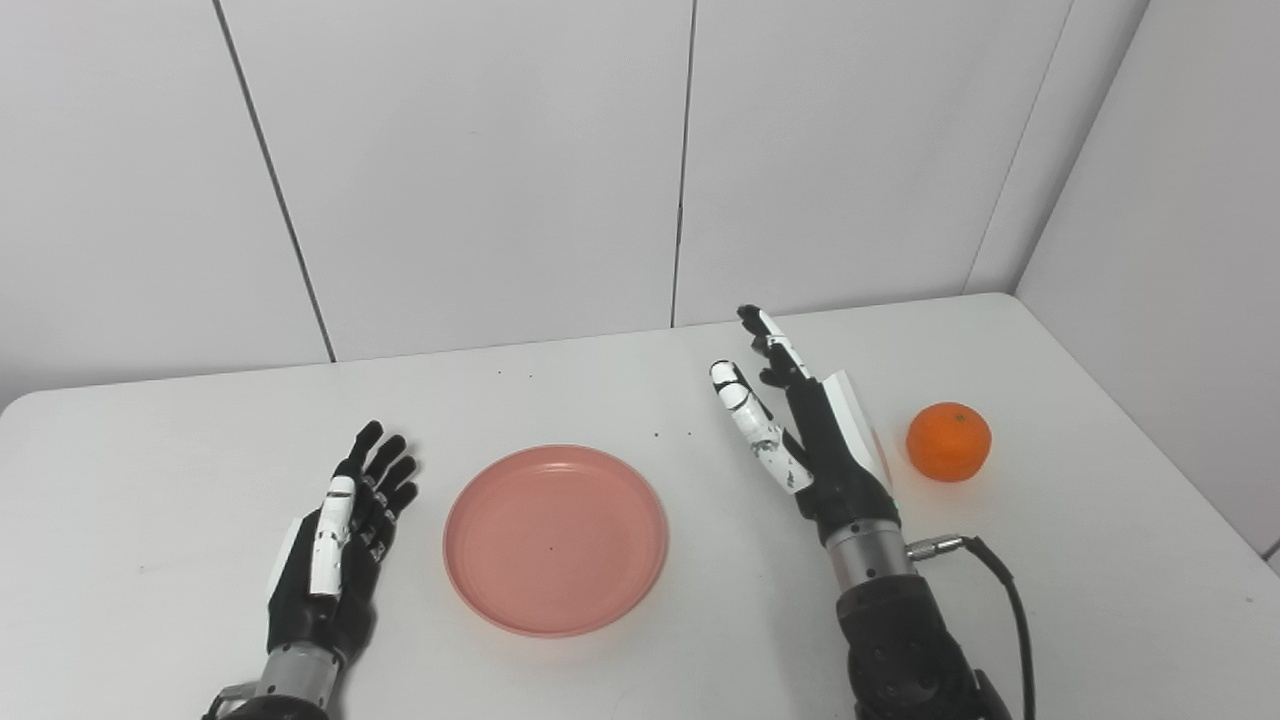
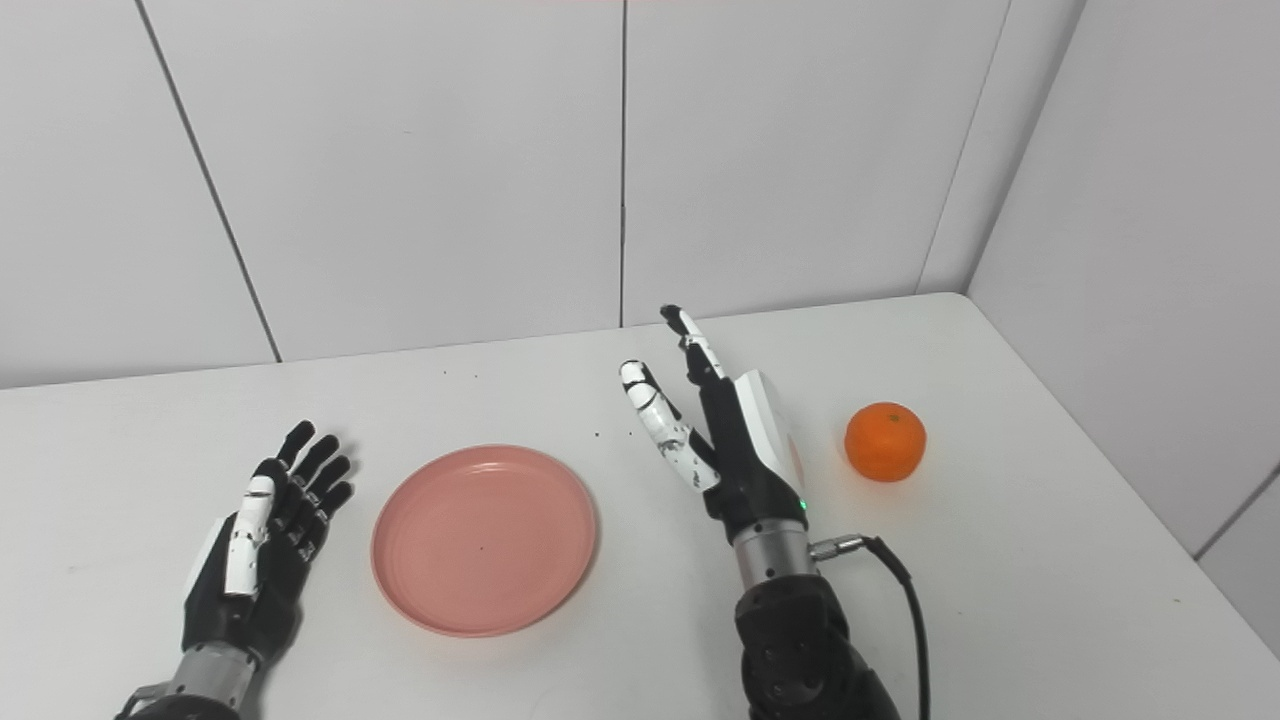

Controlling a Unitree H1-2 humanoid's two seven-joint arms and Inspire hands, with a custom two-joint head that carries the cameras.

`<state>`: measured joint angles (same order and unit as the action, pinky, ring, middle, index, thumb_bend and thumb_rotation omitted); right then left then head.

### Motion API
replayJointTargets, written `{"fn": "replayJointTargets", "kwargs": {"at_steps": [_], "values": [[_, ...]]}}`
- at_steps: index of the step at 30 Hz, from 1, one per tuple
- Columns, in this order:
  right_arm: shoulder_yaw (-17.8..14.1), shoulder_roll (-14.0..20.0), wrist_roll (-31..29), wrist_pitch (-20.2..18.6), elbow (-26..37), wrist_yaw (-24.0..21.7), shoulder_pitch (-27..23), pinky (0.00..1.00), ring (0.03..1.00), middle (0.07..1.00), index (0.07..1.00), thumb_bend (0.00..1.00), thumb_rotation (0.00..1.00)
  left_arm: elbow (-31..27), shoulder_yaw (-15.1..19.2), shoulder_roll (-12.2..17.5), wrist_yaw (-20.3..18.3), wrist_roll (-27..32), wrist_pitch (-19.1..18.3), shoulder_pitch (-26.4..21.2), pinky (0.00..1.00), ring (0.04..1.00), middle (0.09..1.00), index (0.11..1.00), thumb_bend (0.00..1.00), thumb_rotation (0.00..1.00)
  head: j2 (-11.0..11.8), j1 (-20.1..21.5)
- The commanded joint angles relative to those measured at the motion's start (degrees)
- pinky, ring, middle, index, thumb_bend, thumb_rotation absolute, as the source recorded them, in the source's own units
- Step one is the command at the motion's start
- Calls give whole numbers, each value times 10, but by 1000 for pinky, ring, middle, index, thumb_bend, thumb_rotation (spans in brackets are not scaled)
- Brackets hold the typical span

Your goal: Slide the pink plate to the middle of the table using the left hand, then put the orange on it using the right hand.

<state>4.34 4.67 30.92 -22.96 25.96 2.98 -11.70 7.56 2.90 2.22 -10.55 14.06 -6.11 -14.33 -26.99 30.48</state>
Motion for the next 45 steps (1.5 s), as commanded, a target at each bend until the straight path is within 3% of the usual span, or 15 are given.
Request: {"fn": "replayJointTargets", "kwargs": {"at_steps": [1,9,18,24,29,34,45], "values": [[-7,9,24,1,22,4,-22,823,885,912,909,694,967,13,2,3,-7,11,-7,-5,972,952,959,956,321,1000,1,1],[-44,36,79,17,31,21,-33,789,862,896,913,745,808,26,5,3,-14,16,-9,-11,994,973,982,976,306,1000,13,17],[-66,63,157,8,34,22,-34,786,877,914,931,774,600,26,4,8,-15,18,-15,-12,1000,982,991,989,297,1000,23,36],[-87,71,175,6,30,24,-30,719,858,923,932,775,532,36,7,15,-20,21,-8,-15,1000,987,995,993,295,1000,27,50],[-98,79,195,1,26,19,-26,747,862,919,924,808,489,47,11,18,-27,31,-9,-19,1000,993,999,998,296,1000,28,55],[-108,84,210,-12,29,0,-20,736,860,913,931,858,435,50,12,23,-35,36,-11,-22,1000,990,998,1000,298,1000,27,60],[-122,85,250,-37,23,-52,-9,735,874,926,950,914,419,47,13,34,-41,39,-11,-22,1000,982,994,996,300,1000,14,70]]}}
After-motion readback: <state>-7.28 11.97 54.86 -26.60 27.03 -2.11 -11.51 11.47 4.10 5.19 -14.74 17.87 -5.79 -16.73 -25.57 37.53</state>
